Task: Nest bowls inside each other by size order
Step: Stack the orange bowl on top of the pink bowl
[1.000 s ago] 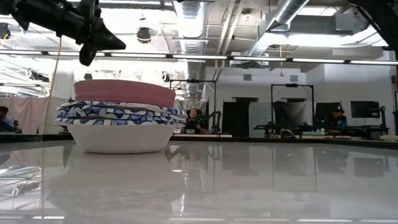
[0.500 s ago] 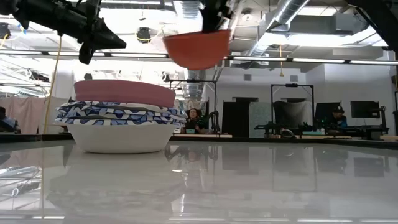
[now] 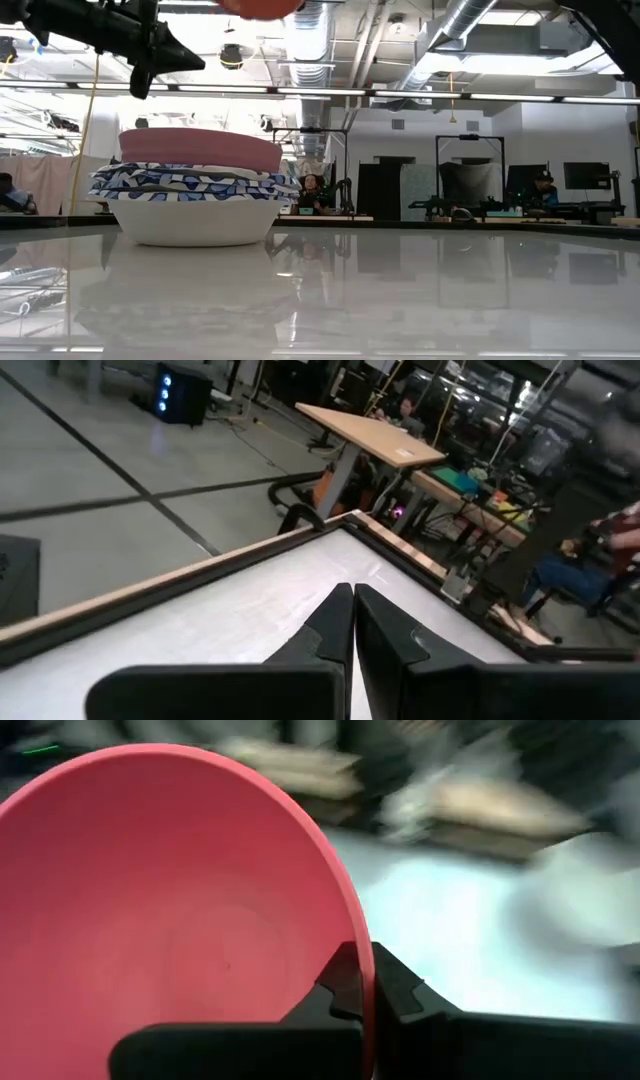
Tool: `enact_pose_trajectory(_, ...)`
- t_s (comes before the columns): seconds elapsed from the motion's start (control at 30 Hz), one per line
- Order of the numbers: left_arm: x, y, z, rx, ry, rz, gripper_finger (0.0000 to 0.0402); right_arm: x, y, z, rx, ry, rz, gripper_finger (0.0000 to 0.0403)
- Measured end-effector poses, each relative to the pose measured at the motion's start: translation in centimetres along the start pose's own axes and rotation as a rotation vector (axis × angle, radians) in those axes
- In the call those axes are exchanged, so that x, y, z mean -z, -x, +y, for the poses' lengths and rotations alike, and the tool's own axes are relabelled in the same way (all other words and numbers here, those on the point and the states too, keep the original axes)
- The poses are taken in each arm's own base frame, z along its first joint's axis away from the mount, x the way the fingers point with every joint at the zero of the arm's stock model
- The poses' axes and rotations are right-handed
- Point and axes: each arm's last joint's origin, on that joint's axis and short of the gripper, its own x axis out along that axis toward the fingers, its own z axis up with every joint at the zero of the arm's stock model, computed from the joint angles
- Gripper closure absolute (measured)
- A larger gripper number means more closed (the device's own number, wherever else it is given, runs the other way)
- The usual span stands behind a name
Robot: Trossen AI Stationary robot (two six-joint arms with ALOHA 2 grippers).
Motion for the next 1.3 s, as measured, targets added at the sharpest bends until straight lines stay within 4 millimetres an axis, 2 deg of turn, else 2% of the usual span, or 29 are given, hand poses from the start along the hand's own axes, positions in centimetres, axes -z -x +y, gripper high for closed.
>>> enact_pose_trajectory(0.1, 0.0, 0.0, -0.1, 0.031, 0.053, 0.015, 0.0400, 1.1, -0.1, 1.3, -0.144, -0.098, 0.112, 0.0395)
enact_pose_trajectory(0.17, 0.1, 0.0, -0.2, 0.051, 0.070, 0.025, 0.0400, 2.3, 0.2, 1.8, -0.133, -0.174, 0.251, 0.0395)
enact_pose_trajectory(0.23, 0.1, 0.0, -0.2, 0.060, 0.069, 0.029, 0.0400, 3.7, 0.7, 1.8, 0.017, -0.210, 0.427, 0.0395)
enact_pose_trajectory(0.3, 0.1, 0.0, -0.2, 0.054, 0.042, 0.028, 0.0400, 4.7, 1.2, 1.1, 0.281, -0.186, 0.558, 0.0395)
enact_pose_trajectory(0.37, 0.1, 0.0, -0.1, 0.042, 0.010, 0.023, 0.0400, 4.9, 1.6, -0.2, 0.550, -0.137, 0.578, 0.0395)
enact_pose_trajectory(0.47, 0.0, 0.0, 0.0, 0.014, 0.006, 0.007, 0.0400, 3.9, 2.0, -2.3, 0.715, -0.056, 0.491, 0.0395)
enact_pose_trajectory(0.6, -0.2, 0.0, 0.0, -0.026, 0.030, -0.027, 0.0400, 1.5, 1.7, -4.1, 0.635, -0.024, 0.211, 0.0395)
enact_pose_trajectory(0.77, -0.1, 0.0, 0.1, -0.047, -0.020, -0.026, 0.0400, -0.8, 0.8, -3.8, 0.276, 0.014, -0.110, 0.0395)
enact_pose_trajectory(0.9, -0.1, 0.0, 0.1, -0.048, -0.008, -0.022, 0.0400, -0.7, 0.4, -1.8, -0.030, 0.003, -0.117, 0.0395)
enact_pose_trajectory(1.03, -0.1, 0.0, 0.1, -0.034, 0.032, -0.017, 0.0400, 0.9, 0.2, 0.2, -0.224, -0.128, 0.058, 0.0395)
enact_pose_trajectory(1.13, 0.0, 0.0, 0.1, -0.025, 0.046, -0.013, 0.0400, 2.9, 0.6, 0.8, -0.186, -0.239, 0.292, 0.0395)
enact_pose_trajectory(1.23, 0.0, 0.0, 0.1, -0.034, 0.036, -0.017, 0.0400, 5.0, 0.7, -0.1, 0.118, -0.236, 0.521, 0.0395)
enact_pose_trajectory(1.3, -0.1, 0.0, 0.1, -0.035, 0.029, -0.017, 0.0400, 5.7, 0.6, -1.3, 0.370, -0.183, 0.595, 0.0395)
